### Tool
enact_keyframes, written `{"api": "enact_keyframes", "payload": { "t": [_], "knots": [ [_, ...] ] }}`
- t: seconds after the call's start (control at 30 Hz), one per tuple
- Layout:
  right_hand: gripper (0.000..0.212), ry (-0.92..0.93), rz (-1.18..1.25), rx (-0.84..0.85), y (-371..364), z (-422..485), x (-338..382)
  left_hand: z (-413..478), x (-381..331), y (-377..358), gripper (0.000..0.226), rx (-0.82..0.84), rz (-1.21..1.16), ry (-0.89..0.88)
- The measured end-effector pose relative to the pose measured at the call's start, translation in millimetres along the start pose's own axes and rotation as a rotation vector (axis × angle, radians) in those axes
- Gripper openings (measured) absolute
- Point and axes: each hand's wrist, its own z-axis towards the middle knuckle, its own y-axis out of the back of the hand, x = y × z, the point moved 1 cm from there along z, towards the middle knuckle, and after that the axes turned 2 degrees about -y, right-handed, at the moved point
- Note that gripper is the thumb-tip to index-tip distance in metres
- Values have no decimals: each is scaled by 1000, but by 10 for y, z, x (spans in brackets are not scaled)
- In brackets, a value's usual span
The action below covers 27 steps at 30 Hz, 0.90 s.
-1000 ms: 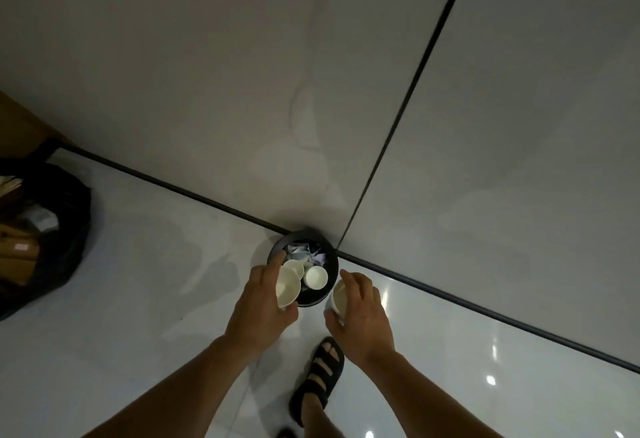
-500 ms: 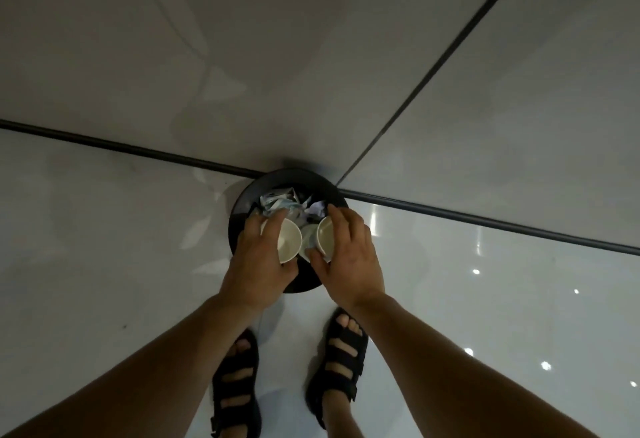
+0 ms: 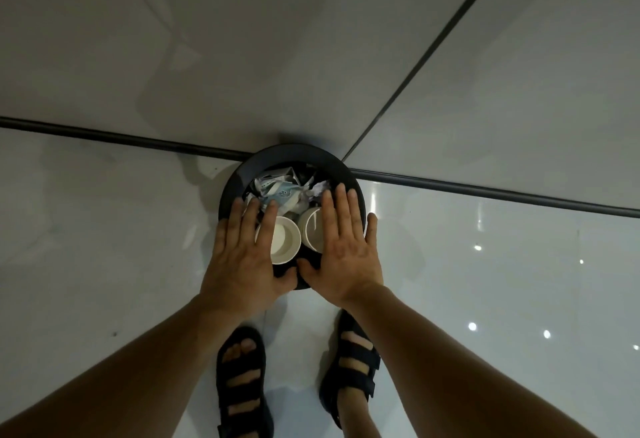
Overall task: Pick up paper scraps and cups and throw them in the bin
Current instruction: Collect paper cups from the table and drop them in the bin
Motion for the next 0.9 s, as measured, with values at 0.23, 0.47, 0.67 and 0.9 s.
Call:
{"api": "enact_keyframes", "payload": {
  "t": [0.23,0.47,0.67,0.9],
  "knots": [
    [111,-71,127,47,396,-243,-26,-48,-63,495,118,72,64,45],
    [116,-277,190,-2,1558,-1009,-55,-168,-573,1843,112,35,52,-55],
    [100,-475,259,-155,2766,-2195,-37,-721,-1561,2996,104,52,-3,-190],
    [93,-761,386,-304,3570,-3994,-182,-1719,-3004,3682,103,141,43,-447]
  ]
}}
